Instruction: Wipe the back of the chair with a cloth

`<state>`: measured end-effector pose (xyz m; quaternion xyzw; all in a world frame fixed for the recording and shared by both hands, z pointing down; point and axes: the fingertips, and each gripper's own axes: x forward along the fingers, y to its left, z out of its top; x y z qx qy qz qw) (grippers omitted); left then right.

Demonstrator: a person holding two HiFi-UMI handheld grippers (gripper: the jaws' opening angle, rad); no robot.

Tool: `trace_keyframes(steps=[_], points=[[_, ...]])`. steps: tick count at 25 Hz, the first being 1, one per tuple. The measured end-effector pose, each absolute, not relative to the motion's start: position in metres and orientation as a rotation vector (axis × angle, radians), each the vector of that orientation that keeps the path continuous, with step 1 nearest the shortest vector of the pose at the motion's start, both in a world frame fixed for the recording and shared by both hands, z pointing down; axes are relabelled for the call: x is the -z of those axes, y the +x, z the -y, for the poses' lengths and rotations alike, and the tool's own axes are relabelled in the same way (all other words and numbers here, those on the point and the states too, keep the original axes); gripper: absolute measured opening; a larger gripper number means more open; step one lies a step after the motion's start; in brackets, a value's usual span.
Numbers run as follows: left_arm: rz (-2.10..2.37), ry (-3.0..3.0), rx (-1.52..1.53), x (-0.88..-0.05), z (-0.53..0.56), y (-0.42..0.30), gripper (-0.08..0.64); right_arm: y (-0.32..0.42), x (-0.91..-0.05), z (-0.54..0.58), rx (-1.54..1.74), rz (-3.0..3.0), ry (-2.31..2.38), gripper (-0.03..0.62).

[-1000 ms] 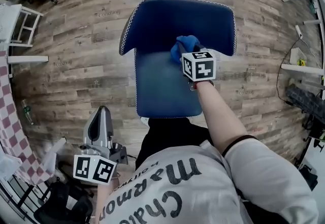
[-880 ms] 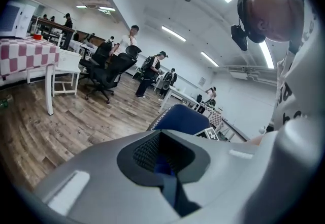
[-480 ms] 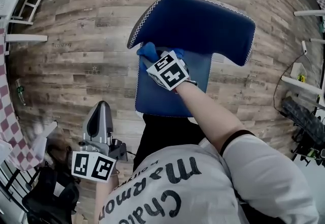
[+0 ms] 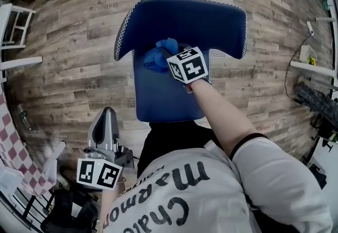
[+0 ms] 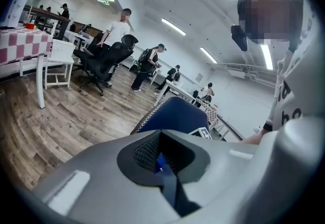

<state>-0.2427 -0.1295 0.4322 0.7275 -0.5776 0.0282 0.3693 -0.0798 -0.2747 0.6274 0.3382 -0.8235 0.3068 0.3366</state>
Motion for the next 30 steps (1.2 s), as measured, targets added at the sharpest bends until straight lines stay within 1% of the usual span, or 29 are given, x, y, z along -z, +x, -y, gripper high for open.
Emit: trace_keyframes(steps=[10,15,18,21,24,30], points=[[1.276,2.053,-0.133,-0.418,0.158,-0.181,0.008,0.092,-0.617,0.278,-0.938,1.92,1.407,0.066],[1.206,2.134,-0.154,-0.406,0.148,-0.164,0.009,0.16,-0.596,0.249,-0.998,1.803,1.7,0.066],[1.191,2.166,-0.16,-0.397,0.138,-0.159,0.008,0.188,-0.582,0.227,-1.0,1.765,1.796,0.066],[1.215,2.167,-0.161,-0.392,0.127,-0.166,0.008,0.2,-0.574,0.216,-0.977,1.753,1.835,0.066],[1.25,2.14,-0.163,-0.393,0.117,-0.183,0.008,0.19,-0.575,0.217,-0.978,1.758,1.845,0.066],[1.369,2.089,-0.217,-0.402,0.096,-0.209,0.008,0.109,-0.593,0.25,-0.951,1.895,1.635,0.066]])
